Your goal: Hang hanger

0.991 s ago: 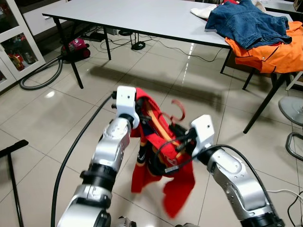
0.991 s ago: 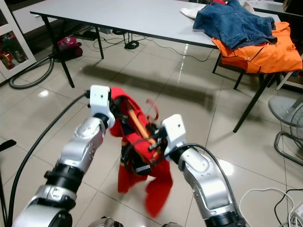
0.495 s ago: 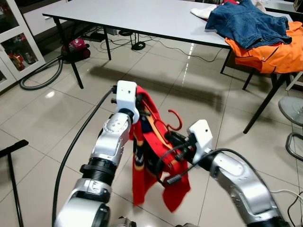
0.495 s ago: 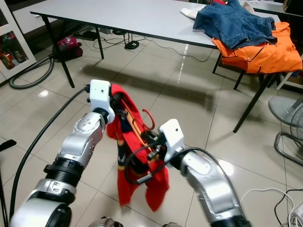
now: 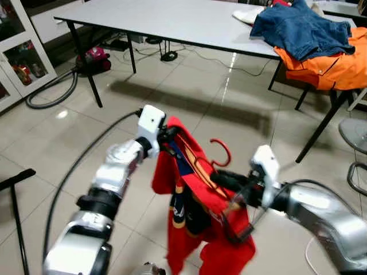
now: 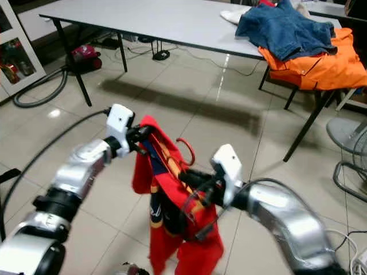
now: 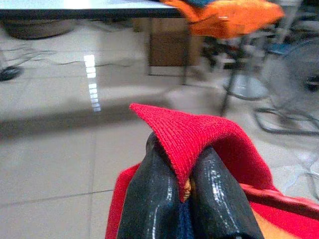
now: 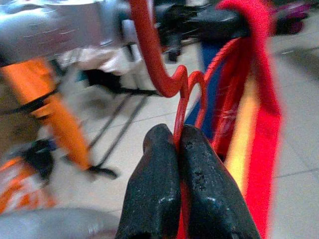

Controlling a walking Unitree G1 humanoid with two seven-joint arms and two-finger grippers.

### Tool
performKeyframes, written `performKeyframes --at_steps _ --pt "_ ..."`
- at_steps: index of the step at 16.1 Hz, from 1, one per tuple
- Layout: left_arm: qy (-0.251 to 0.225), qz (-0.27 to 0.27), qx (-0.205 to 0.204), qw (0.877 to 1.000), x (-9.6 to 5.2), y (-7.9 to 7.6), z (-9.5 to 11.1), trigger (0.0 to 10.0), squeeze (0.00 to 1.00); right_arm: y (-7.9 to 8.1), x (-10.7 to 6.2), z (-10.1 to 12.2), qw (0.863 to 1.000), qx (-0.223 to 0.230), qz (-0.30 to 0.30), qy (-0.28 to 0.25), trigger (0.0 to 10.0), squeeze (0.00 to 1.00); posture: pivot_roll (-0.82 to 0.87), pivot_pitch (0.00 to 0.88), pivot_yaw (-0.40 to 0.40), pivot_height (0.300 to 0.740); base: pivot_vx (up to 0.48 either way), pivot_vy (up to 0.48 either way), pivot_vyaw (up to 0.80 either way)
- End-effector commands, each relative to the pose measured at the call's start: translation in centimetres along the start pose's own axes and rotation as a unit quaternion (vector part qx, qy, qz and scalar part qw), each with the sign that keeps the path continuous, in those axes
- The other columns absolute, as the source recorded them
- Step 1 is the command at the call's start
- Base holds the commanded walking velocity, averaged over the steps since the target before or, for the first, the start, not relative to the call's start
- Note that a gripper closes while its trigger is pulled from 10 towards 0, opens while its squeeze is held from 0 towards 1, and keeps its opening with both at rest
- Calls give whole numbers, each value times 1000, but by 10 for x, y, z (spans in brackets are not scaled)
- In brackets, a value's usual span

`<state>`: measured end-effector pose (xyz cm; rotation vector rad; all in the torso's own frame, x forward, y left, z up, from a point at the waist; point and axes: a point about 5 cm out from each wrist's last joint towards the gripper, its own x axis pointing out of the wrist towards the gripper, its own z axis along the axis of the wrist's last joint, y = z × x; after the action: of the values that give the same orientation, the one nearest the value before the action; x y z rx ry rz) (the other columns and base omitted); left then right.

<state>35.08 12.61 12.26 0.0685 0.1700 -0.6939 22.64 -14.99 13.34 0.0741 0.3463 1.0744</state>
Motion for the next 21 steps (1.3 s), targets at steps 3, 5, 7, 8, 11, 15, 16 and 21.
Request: performKeyframes --at_steps 3,5,7,8,11,15,16,21 --pt "9 -124 38 992 -9 -6 3 10000 0 9 -10 7 998 -12 63 17 0 0 -48 4 13 740 0 0 0" --pt "27 -221 47 974 -17 -19 -2 10000 0 3 -7 10 998 -20 58 17 0 0 -51 5 13 740 0 0 0" --pt "31 -252 48 966 -21 -23 -5 10000 0 3 -5 9 998 -22 59 13 0 0 -51 6 13 740 0 0 0" --pt "28 -260 48 964 -22 -24 -7 10000 0 -11 2 5 999 -47 5 8 0 0 -50 8 10 740 0 0 0" --pt "-1 -272 53 961 -22 -32 -9 10000 0 -35 15 -4 993 -83 -84 -31 0 0 -46 10 13 740 0 0 0" --pt "10 -270 43 962 -26 -24 -16 10000 0 -17 17 -14 998 -61 5 -11 0 0 -41 14 12 740 0 0 0" --pt "10 -270 43 962 -26 -24 -16 10000 0 -16 17 -15 998 -61 10 -10 0 0 -41 14 12 740 0 0 0" --pt "15 -300 50 952 -28 -21 -12 10000 0 -4 6 -12 996 -60 68 9 0 0 -52 3 10 740 0 0 0"
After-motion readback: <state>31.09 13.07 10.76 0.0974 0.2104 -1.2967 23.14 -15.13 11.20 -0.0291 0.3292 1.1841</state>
